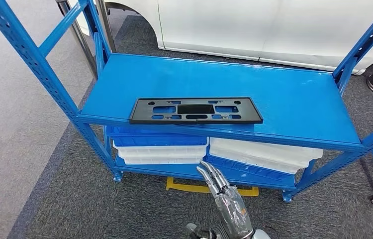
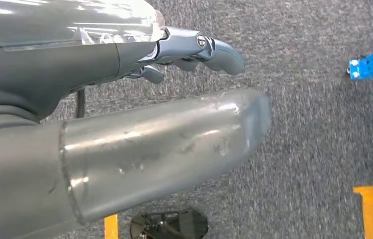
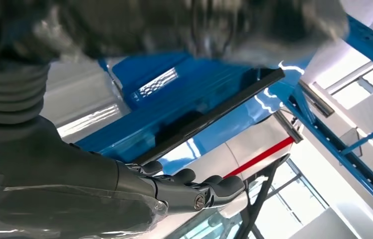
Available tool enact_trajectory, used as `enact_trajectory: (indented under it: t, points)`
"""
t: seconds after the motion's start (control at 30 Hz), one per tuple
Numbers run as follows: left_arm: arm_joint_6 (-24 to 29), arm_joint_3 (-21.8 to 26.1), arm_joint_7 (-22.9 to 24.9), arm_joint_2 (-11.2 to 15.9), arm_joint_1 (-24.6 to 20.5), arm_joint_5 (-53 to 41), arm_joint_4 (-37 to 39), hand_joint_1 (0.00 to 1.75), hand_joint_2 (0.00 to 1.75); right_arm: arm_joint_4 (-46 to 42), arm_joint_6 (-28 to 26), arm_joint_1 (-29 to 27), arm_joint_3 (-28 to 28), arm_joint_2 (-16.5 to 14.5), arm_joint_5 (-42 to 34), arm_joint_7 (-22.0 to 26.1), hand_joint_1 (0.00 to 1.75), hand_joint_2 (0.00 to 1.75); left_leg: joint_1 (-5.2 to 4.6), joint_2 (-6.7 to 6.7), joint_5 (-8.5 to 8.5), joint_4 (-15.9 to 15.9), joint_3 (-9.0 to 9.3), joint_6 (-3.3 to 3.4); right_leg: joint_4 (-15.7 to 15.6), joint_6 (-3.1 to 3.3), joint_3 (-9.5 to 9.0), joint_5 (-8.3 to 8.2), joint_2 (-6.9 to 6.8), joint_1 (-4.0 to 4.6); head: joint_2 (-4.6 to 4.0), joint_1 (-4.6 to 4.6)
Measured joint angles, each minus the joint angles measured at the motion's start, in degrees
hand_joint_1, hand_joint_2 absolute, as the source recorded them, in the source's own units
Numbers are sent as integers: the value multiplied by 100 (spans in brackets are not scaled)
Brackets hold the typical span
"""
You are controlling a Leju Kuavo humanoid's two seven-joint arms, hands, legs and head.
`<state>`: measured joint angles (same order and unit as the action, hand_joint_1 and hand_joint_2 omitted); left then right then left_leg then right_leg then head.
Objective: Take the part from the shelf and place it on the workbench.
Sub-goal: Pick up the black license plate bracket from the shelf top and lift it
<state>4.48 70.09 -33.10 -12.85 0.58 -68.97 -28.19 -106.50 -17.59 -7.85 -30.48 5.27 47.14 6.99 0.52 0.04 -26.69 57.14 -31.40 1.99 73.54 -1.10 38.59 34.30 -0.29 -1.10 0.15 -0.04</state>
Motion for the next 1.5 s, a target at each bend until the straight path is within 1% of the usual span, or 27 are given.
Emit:
enact_trajectory:
  t: [0.1, 0.17, 0.27, 0.3, 0.33, 0.4, 0.43, 0.47, 0.5, 0.53, 0.57, 0.63, 0.67, 0.8, 0.87, 0.93, 0.97, 1.0, 1.03, 1.1, 1.13, 1.2, 1.3, 1.37, 1.43, 1.47, 1.5]
  points:
    - [69, 74, 56, 15, -48, -114, 79, 0, 0, 101, -397, 60, 1, -24, 1440, -635, 0, 175, -27, -51, -25, 14, 31, -22, -1079, 94, -476, -581, 21, 25, 0, 0]
    - [108, 122, 95, 48, -83, -189, 167, 0, 0, 273, -704, 156, 14, -76, 2628, -1104, 0, 175, -37, -64, -32, 26, 17, -73, -1454, 142, -632, -678, 38, 57, 0, -1]
    - [157, 181, 99, 126, -135, -256, 305, 0, 0, 602, -1010, 294, 66, -188, 3722, -1509, 0, 175, -26, -68, -48, 31, 13, -177, -1521, 204, -645, -701, 35, 55, 0, 0]
    - [168, 198, 91, 154, -157, -268, 353, 0, 0, 712, -1084, 336, 92, -232, 3928, -1586, 0, 175, -21, -63, -124, 128, -27, -207, -1556, 238, -659, -720, 26, 39, 0, -1]
    - [174, 213, 84, 183, -177, -276, 396, 0, 0, 811, -1139, 372, 120, -275, 4045, -1635, 0, 175, -15, -57, -259, 338, -120, -234, -1586, 266, -672, -736, 13, 21, 0, -2]
    - [177, 239, 74, 228, -204, -284, 472, 0, 0, 985, -1197, 415, 174, -341, 4127, -1687, 0, 175, 14, -45, -621, 1048, -454, -282, -1599, 297, -675, -742, -16, 21, 0, -4]
    - [177, 250, 73, 246, -209, -284, 499, 0, 0, 1053, -1205, 422, 192, -360, 4133, -1698, 0, 175, 25, -44, -742, 1386, -618, -306, -1595, 302, -672, -740, -25, 24, 0, -3]
    - [177, 260, 73, 265, -210, -282, 522, 0, 0, 1109, -1210, 425, 204, -371, 4134, -1706, 0, 175, 36, -43, -762, 1571, -712, -325, -1590, 303, -673, -735, -31, 26, 0, -3]
    - [177, 268, 73, 281, -210, -282, 542, 0, 0, 1156, -1213, 428, 213, -381, 4135, -1709, 0, 175, 47, -41, -670, 1541, -707, -337, -1582, 300, -676, -729, -33, 25, 0, -4]
    - [177, 273, 73, 297, -211, -282, 555, 0, 0, 1192, -1215, 432, 217, -393, 4135, -1711, 0, 175, 58, -37, -484, 1290, -595, -342, -1571, 289, -682, -719, -32, 22, 0, -4]
    - [177, 275, 72, 313, -213, -281, 566, 0, 0, 1223, -1217, 439, 224, -406, 4136, -1711, 0, 175, 68, -30, -269, 885, -412, -339, -1555, 269, -689, -704, -31, 20, 0, -4]
    - [177, 279, 71, 329, -230, -281, 589, 0, 0, 1269, -1221, 459, 241, -430, 4136, -1711, 0, 175, 56, -25, -34, 226, -108, -308, -1513, 209, -681, -672, -30, 35, 0, -4]
    - [177, 283, 70, 332, -237, -281, 599, 0, 0, 1289, -1222, 469, 249, -438, 4136, -1711, 0, 175, 43, -27, -13, 80, -45, -283, -1500, 178, -672, -664, -30, 43, 0, -3]
    - [176, 306, 64, 333, -238, -281, 625, 0, 0, 1341, -1230, 491, 274, -445, 4126, -1716, 0, 175, 34, -39, 12, 19, -36, -135, -1431, 59, -641, -605, -24, 30, 0, -2]
    - [134, 314, 60, 338, -254, -263, 645, 0, 0, 1352, -1237, 491, 319, -448, 3922, -1698, 0, 175, 48, -32, 34, -9, -29, -61, -958, 25, -430, -312, -8, 18, 0, -2]
    - [47, 328, 73, 355, -269, -241, 676, 0, 0, 1372, -1239, 484, 413, -461, 3535, -1629, 0, 175, 33, -31, 30, -6, -35, -28, -201, 9, -61, 29, 2, 20, 0, -2]
    - [-4, 337, 84, 366, -273, -233, 692, 0, 0, 1385, -1239, 482, 473, -473, 3386, -1584, 0, 175, 24, -32, 27, -4, -34, -24, 52, 7, 68, 86, 4, 20, 0, -2]
    - [-56, 348, 91, 374, -278, -223, 710, 0, 0, 1397, -1240, 483, 538, -489, 3302, -1539, 0, 175, 17, -36, 23, -1, -29, -21, 98, 12, 101, 27, 4, 21, 0, -2]
    - [-108, 357, 93, 381, -284, -212, 727, 0, 0, 1406, -1240, 487, 590, -507, 3268, -1505, 0, 175, 12, -42, 15, 1, -19, -23, -83, 27, 23, -135, 4, 23, 0, -2]
    - [-211, 370, 97, 386, -298, -189, 756, 0, 0, 1420, -1240, 500, 661, -552, 3241, -1444, 0, 175, 6, -53, -13, 7, 8, -43, -828, 83, -333, -525, 5, 34, 0, -2]
    - [-255, 374, 97, 390, -308, -182, 769, 0, 0, 1427, -1240, 512, 681, -580, 3237, -1425, 0, 175, -8, -56, -37, 20, 10, -68, -1166, 111, -489, -634, 6, 48, 0, -2]
    - [-351, 393, 97, 411, -326, -173, 796, 0, 0, 1447, -1241, 540, 723, -636, 3219, -1380, 0, 175, -17, -52, -68, 33, 1, -129, -1451, 156, -611, -646, 14, 80, 0, -2]
    - [-472, 415, 100, 457, -348, -172, 830, 0, 0, 1482, -1242, 559, 783, -697, 3136, -1329, 0, 175, -5, -42, -121, 57, 16, -226, -1494, 229, -649, -626, 25, 81, 0, -2]
    - [-504, 415, 110, 482, -358, -181, 849, 0, 0, 1494, -1241, 579, 803, -738, 3078, -1293, 0, 175, 9, -36, -305, 440, -151, -289, -1535, 295, -724, -610, 17, 55, 0, -4]
    - [-514, 415, 127, 491, -355, -193, 863, 0, 0, 1508, -1239, 599, 812, -772, 3027, -1271, 0, 175, 20, -33, -590, 1225, -590, -335, -1545, 336, -791, -556, 8, 49, 0, -4]
    - [-516, 415, 136, 495, -348, -198, 867, 0, 0, 1517, -1237, 602, 820, -780, 3009, -1267, 0, 175, 23, -33, -658, 1569, -816, -348, -1543, 340, -829, -520, 7, 51, 0, -3]
    - [-516, 415, 141, 503, -340, -201, 870, 0, 0, 1527, -1236, 602, 827, -784, 2998, -1264, 0, 175, 23, -33, -616, 1731, -961, -352, -1543, 338, -878, -478, 10, 52, 0, -3]
